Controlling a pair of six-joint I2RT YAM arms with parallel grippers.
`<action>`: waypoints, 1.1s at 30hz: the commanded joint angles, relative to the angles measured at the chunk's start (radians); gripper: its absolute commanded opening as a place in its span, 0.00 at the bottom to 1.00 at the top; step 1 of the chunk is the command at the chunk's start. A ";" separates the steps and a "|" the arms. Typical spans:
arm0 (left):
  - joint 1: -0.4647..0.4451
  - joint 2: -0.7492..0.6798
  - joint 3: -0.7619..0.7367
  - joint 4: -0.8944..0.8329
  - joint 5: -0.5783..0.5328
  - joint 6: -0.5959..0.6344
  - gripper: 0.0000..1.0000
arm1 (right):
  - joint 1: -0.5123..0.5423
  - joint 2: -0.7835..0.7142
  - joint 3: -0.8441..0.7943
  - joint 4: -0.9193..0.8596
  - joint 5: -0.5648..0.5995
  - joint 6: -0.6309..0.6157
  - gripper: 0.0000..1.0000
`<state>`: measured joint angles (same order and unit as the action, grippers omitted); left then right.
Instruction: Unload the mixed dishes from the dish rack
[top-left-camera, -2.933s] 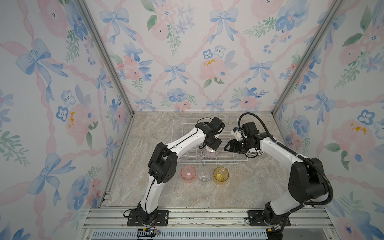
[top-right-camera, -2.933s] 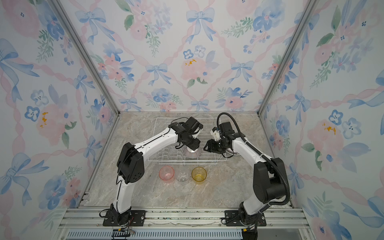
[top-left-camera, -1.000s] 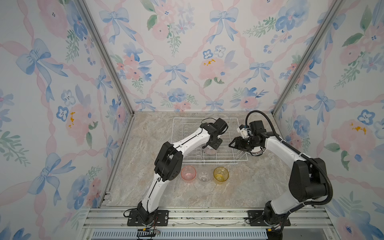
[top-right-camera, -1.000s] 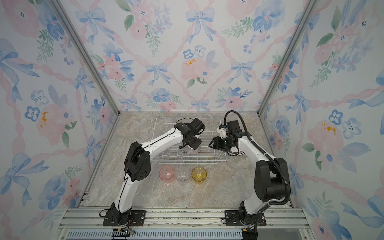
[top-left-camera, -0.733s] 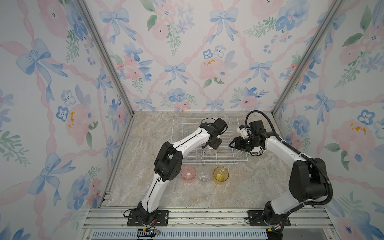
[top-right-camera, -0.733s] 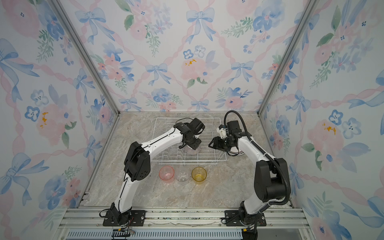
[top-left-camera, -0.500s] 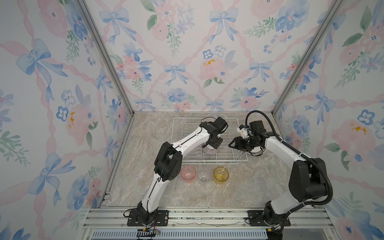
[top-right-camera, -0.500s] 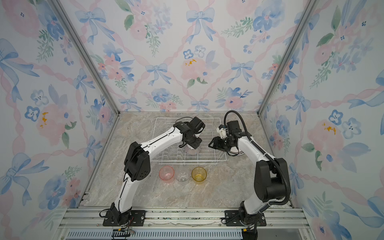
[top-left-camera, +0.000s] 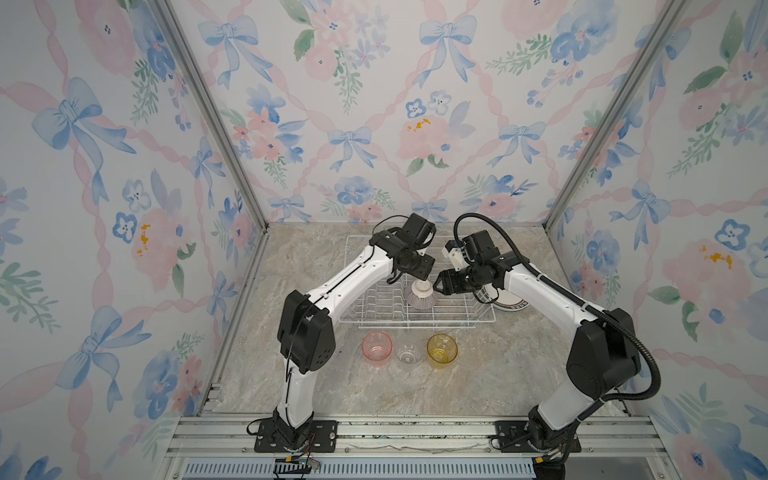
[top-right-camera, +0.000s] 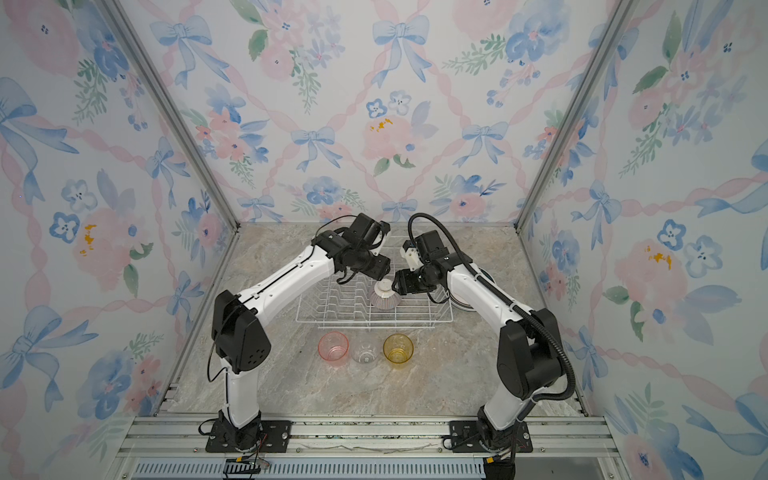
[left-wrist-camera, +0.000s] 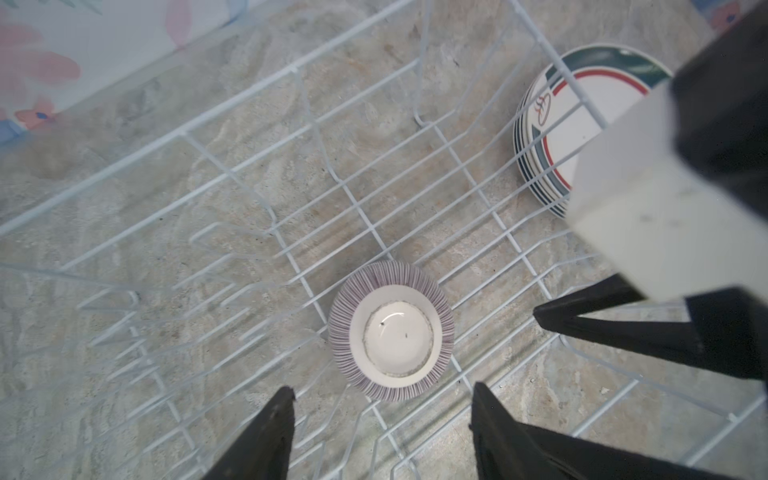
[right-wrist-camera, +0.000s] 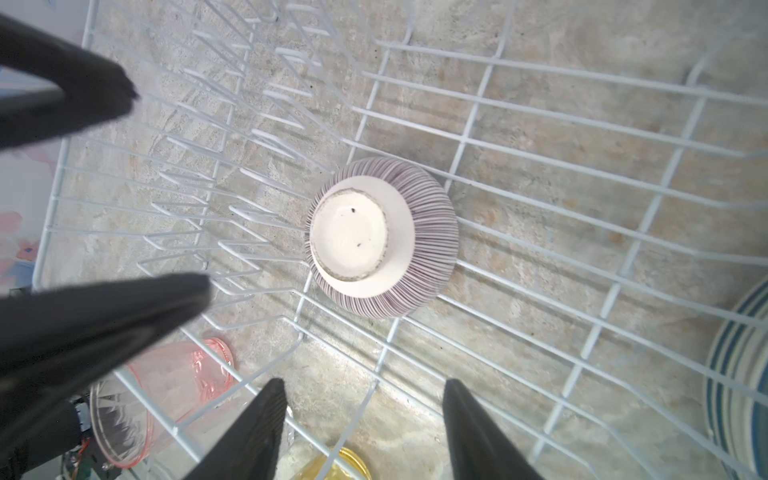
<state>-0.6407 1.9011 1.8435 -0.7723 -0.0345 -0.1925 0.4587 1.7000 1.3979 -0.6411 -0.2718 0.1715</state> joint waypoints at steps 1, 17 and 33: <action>0.093 -0.147 -0.153 0.080 0.058 -0.042 0.65 | 0.042 0.061 0.080 -0.084 0.120 -0.041 0.70; 0.293 -0.436 -0.531 0.207 0.175 -0.044 0.65 | 0.151 0.332 0.403 -0.261 0.272 -0.050 0.77; 0.336 -0.462 -0.576 0.225 0.216 -0.024 0.64 | 0.170 0.425 0.491 -0.321 0.367 -0.051 0.77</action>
<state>-0.3134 1.4685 1.2827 -0.5617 0.1627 -0.2317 0.6235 2.0960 1.8492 -0.9207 0.0811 0.1295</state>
